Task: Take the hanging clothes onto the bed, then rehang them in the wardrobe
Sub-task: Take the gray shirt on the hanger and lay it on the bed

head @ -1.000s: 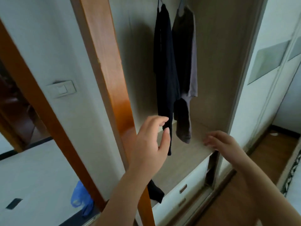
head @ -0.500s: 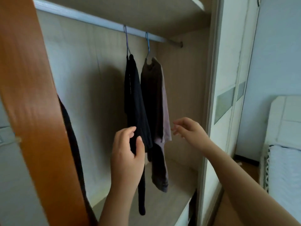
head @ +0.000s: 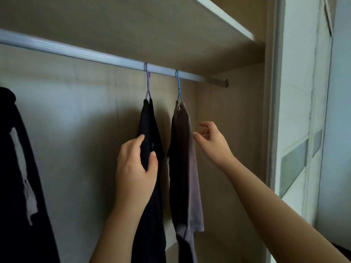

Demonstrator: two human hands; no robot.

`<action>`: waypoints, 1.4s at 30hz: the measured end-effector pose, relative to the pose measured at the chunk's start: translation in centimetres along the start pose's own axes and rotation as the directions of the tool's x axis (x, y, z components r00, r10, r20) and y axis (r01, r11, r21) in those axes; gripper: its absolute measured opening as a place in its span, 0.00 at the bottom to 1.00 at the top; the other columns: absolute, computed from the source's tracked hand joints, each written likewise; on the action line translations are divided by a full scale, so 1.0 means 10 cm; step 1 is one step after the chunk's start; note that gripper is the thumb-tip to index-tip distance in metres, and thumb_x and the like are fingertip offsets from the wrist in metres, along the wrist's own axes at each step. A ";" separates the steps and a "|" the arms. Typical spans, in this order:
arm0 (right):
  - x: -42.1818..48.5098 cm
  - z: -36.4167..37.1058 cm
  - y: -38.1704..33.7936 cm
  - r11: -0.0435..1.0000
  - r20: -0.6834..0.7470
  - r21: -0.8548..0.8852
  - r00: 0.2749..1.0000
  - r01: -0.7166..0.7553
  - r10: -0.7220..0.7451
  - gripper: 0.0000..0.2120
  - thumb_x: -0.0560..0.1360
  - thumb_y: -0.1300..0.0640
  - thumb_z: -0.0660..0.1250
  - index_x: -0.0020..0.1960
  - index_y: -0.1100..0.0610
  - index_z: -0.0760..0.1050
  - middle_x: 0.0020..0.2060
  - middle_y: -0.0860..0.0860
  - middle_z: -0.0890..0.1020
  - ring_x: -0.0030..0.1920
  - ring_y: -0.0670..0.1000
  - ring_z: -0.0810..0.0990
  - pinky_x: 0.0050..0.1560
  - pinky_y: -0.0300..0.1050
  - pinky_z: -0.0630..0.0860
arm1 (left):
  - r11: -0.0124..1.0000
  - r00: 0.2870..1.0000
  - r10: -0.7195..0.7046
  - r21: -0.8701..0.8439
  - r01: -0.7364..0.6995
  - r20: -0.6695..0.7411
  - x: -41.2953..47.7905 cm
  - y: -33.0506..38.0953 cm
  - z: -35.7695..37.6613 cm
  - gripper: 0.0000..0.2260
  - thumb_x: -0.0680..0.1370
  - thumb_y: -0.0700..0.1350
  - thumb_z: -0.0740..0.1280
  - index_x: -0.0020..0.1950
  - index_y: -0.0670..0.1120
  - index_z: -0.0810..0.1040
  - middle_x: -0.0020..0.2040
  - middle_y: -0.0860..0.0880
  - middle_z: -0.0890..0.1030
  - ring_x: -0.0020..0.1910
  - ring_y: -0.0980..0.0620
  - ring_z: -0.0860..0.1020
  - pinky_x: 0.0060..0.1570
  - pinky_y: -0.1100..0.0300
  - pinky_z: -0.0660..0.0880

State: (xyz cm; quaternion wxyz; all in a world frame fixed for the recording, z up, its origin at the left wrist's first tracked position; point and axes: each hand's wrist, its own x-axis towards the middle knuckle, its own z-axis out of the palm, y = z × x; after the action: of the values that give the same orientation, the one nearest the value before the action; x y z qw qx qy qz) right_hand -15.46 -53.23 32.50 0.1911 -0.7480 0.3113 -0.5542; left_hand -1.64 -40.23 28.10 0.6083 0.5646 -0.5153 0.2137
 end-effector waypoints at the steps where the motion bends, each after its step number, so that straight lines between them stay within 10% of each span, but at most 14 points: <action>1: 0.10 0.03 -0.01 1.000 0.008 0.013 1.000 0.002 -0.002 0.19 0.75 0.53 0.64 0.65 0.58 0.67 0.37 0.39 0.71 0.38 0.39 0.73 0.46 0.37 0.67 | 1.000 1.000 -0.008 0.007 0.008 0.000 0.06 -0.02 0.05 0.22 0.73 0.48 0.60 0.66 0.44 0.70 0.60 0.46 0.73 0.61 0.50 0.72 0.55 0.63 0.65; 12: 0.74 0.05 0.23 0.999 0.049 -0.004 0.998 -0.032 0.032 0.15 0.73 0.57 0.65 0.58 0.59 0.73 0.38 0.44 0.74 0.46 0.48 0.74 0.45 0.38 0.67 | 0.993 0.993 0.108 0.042 -0.106 -0.040 0.36 -0.12 0.32 0.14 0.75 0.41 0.64 0.60 0.47 0.74 0.55 0.53 0.70 0.48 0.68 0.65 0.47 0.82 0.62; 22: 1.33 -0.03 0.25 0.914 0.045 -0.388 0.989 -0.116 0.144 0.13 0.75 0.57 0.60 0.52 0.66 0.75 0.43 0.57 0.74 0.43 0.55 0.72 0.41 0.44 0.67 | 0.993 0.993 0.119 -0.023 -0.120 -0.025 0.40 -0.19 0.29 0.13 0.74 0.38 0.65 0.54 0.53 0.73 0.50 0.67 0.67 0.50 0.80 0.66 0.47 0.85 0.62; 30: 1.48 0.06 0.28 0.968 -0.073 0.101 0.968 -0.232 0.239 0.18 0.76 0.53 0.62 0.30 0.59 0.69 0.33 0.56 0.74 0.38 0.55 0.74 0.39 0.45 0.68 | 0.996 0.996 0.085 -0.022 -0.085 -0.002 0.42 -0.20 0.19 0.13 0.74 0.40 0.64 0.53 0.58 0.70 0.51 0.67 0.68 0.50 0.79 0.67 0.46 0.81 0.65; 38: 1.28 -0.22 0.18 0.966 -0.172 0.221 0.969 -0.137 0.177 0.17 0.77 0.55 0.60 0.31 0.60 0.68 0.27 0.52 0.69 0.29 0.47 0.67 0.30 0.43 0.63 | 0.996 0.996 0.091 0.001 -0.091 0.009 0.38 -0.21 0.19 0.12 0.74 0.41 0.64 0.57 0.49 0.73 0.53 0.56 0.71 0.49 0.80 0.66 0.45 0.86 0.61; 42: 0.95 -0.39 0.31 0.970 -0.179 0.206 0.969 -0.132 0.170 0.16 0.77 0.53 0.60 0.35 0.62 0.72 0.30 0.55 0.71 0.33 0.51 0.69 0.36 0.44 0.65 | 0.967 0.971 0.216 0.161 -0.198 -0.103 0.27 -0.13 0.16 0.12 0.74 0.46 0.59 0.55 0.44 0.74 0.57 0.45 0.72 0.52 0.59 0.72 0.50 0.68 0.67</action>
State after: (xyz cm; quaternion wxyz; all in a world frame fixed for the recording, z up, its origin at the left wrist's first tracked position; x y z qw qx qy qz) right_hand -18.09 -61.68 38.46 0.2727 -0.6421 0.3297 -0.6361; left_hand -0.16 -42.88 29.59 0.5683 0.5379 -0.5165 0.3477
